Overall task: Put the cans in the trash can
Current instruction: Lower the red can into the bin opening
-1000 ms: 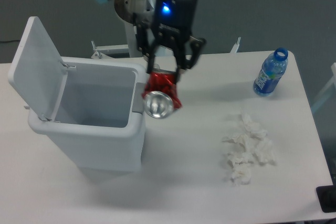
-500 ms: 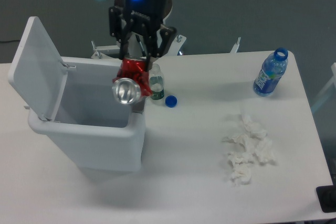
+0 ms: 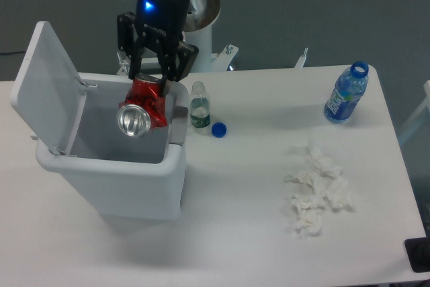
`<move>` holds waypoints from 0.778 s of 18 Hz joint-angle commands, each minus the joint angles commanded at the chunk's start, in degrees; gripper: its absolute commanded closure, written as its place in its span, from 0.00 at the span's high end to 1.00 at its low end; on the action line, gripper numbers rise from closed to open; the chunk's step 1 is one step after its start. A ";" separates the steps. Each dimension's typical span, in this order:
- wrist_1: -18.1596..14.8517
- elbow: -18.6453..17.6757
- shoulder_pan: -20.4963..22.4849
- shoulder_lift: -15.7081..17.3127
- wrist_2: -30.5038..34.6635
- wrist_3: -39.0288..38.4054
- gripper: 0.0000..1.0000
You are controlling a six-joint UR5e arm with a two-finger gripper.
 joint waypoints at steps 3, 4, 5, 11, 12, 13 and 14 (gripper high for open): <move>-0.09 0.00 -0.70 -0.26 0.00 0.00 0.51; -0.09 0.00 -0.70 -0.26 0.00 0.00 0.55; -0.09 0.00 -0.79 -0.26 0.00 0.00 0.56; -0.18 -0.35 -1.58 -0.35 0.09 0.09 0.57; -0.18 -0.35 -1.58 -0.44 0.09 0.09 0.57; -0.26 -0.35 -1.67 -0.61 0.09 0.09 0.57; -0.26 -0.35 -1.67 -0.79 0.17 0.00 0.57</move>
